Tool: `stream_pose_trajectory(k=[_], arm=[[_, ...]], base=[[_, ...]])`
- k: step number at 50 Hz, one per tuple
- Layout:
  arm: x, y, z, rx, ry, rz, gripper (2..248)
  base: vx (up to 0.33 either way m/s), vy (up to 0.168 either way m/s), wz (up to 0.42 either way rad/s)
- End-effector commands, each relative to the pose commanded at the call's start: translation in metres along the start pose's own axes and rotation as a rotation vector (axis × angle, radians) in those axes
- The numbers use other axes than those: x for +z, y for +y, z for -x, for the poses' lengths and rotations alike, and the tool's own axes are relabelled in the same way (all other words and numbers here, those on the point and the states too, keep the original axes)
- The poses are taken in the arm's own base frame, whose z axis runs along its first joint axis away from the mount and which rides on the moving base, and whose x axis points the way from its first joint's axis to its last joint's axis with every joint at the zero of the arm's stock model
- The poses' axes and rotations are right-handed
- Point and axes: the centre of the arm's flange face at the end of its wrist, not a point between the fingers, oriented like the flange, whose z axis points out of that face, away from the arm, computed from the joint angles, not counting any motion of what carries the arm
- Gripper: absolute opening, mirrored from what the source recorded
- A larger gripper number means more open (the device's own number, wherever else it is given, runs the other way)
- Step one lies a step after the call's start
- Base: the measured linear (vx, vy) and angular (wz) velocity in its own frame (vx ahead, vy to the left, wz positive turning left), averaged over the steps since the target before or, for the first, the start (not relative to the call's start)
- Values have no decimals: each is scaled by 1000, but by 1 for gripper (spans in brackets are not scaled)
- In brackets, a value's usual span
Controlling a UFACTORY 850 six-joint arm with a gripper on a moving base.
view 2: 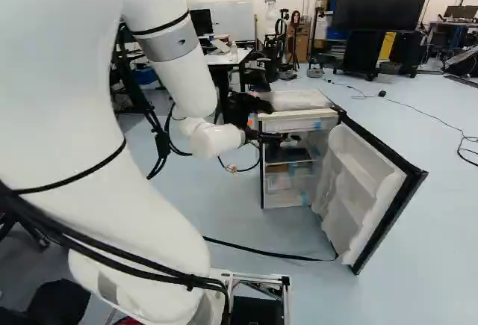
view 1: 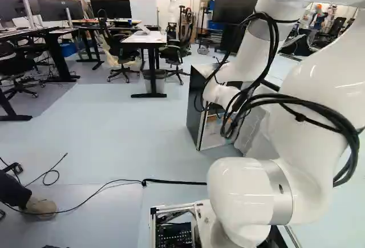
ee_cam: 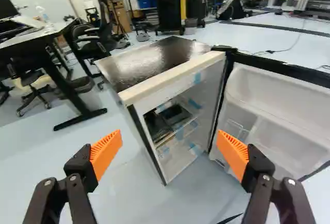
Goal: Open the fridge door
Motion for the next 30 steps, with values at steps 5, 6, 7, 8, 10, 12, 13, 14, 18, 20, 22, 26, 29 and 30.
stream_pose_trajectory(k=[5, 6, 7, 8, 10, 12, 13, 14, 18, 20, 22, 26, 29, 30], arm=[[-14, -7, 5, -31, 0, -50, 247], [-17, -8, 6, -37, -1, -60, 247], [-19, -9, 7, -43, -1, -69, 247], [-22, -11, 9, -49, -1, -78, 247], [-28, -13, 11, -61, -1, -98, 247], [-32, -15, 13, -71, -1, -114, 247], [-34, -16, 14, -76, -1, -122, 247], [-37, -17, 15, -81, -1, -131, 247], [-46, -20, 19, -101, 0, -163, 247], [-50, -21, 21, -110, 0, -178, 247], [-54, -23, 23, -119, 0, -192, 247], [-62, -25, 27, -137, 0, -220, 247], [-67, -27, 30, -149, 0, -239, 247], [-69, -27, 31, -152, 0, -245, 247]], base=[[0, 0, 0], [0, 0, 0], [0, 0, 0], [0, 0, 0], [0, 0, 0], [0, 0, 0], [0, 0, 0], [0, 0, 0], [0, 0, 0], [0, 0, 0], [0, 0, 0], [0, 0, 0], [0, 0, 0], [0, 0, 0]])
